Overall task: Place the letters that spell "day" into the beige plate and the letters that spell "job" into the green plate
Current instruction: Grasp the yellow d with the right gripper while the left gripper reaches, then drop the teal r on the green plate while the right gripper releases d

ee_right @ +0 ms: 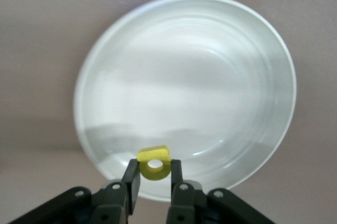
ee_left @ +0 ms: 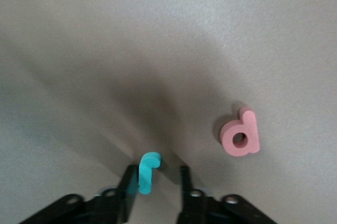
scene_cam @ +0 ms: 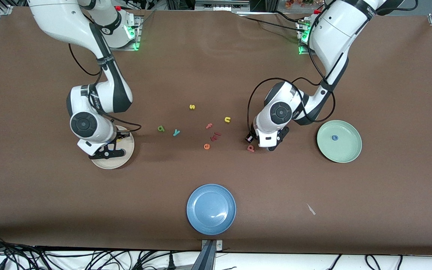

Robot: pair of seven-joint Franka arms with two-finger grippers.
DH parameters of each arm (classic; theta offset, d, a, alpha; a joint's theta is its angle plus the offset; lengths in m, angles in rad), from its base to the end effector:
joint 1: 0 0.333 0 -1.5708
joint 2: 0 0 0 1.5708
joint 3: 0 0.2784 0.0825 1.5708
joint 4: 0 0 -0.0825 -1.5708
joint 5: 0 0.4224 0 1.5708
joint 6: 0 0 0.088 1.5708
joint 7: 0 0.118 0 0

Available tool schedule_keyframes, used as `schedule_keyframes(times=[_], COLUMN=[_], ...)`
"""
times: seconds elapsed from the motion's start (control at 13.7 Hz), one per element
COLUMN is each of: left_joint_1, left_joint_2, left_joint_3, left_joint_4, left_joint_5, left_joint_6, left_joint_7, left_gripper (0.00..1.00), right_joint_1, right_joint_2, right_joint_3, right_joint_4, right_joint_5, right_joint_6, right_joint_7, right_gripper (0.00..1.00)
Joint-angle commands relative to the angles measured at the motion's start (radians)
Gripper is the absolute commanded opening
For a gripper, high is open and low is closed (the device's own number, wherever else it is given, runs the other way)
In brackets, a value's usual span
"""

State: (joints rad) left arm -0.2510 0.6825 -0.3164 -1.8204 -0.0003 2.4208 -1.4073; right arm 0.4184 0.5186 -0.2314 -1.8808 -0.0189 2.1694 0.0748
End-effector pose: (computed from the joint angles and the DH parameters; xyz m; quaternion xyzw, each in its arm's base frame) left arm 0.5411 -0.3480 0.1026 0.8952 0.4336 -0.0970 0.0338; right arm 0.6071 0.1114 0.1518 0.9895 0.0702 -0.0988 0.0789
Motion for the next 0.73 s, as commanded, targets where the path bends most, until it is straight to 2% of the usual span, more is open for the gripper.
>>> schedule_keyframes(times=[0.0,0.15,0.37,0.51,0.66], left_joint_1=[0.001,0.015,0.102,0.198,0.303], left_joint_2=[-0.001,-0.021,-0.128,-0.185,-0.199], left_joint_3=[0.01,0.008,0.004,0.0,0.01], left_joint_4=[0.015,0.015,0.03,0.029,0.027], left_joint_5=[0.02,0.019,0.019,0.019,0.022], left_joint_6=[-0.015,-0.069,-0.312,-0.461,-0.546], left_joint_7=[0.025,0.108,0.308,0.509,0.711], left_gripper=[0.0,0.0,0.0,0.0,0.0], right_joint_1=[0.006,0.003,0.019,0.052,0.098], right_joint_2=[0.013,0.018,0.004,0.006,0.011], right_joint_3=[-0.005,-0.005,0.006,0.059,0.086], right_joint_4=[-0.067,-0.058,0.023,0.104,0.114], right_joint_5=[-0.004,0.0,0.008,0.008,0.014], right_joint_6=[0.072,0.063,-0.023,-0.112,-0.1], right_joint_7=[-0.009,-0.007,0.044,0.249,0.466], right_gripper=[0.42,1.0,1.0,1.0,1.0])
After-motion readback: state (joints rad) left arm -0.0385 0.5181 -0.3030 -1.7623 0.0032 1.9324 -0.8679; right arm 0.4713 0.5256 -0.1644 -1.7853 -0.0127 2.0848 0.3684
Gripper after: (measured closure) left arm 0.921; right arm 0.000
